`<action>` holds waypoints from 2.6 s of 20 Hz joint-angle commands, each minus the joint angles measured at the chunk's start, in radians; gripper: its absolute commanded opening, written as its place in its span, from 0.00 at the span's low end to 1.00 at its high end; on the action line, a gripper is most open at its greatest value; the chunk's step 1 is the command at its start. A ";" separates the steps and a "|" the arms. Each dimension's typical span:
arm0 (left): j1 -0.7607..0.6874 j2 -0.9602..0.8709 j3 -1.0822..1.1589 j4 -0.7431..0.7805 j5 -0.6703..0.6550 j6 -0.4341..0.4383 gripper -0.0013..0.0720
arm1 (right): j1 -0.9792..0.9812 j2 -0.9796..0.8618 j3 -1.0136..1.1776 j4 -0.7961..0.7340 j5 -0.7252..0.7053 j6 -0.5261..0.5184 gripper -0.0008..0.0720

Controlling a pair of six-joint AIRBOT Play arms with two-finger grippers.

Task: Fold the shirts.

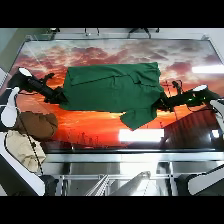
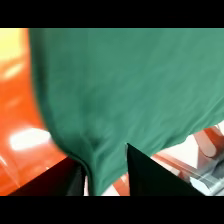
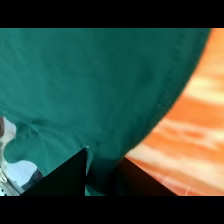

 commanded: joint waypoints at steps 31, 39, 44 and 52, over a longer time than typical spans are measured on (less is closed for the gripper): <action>0.381 1.063 -0.150 -1.089 -0.130 0.213 0.04 | -0.388 0.964 0.372 0.420 0.103 -0.061 0.05; 0.138 0.490 -0.203 -0.811 -0.001 0.341 0.04 | 0.040 0.444 0.371 0.094 -0.114 -0.064 0.05; 0.114 -0.021 0.157 -0.765 -0.008 0.246 0.04 | 0.088 0.135 0.373 0.109 -0.322 -0.095 0.05; 0.127 -0.226 0.271 -0.686 0.211 0.198 0.04 | 0.024 -0.050 0.373 0.127 -0.451 -0.104 0.05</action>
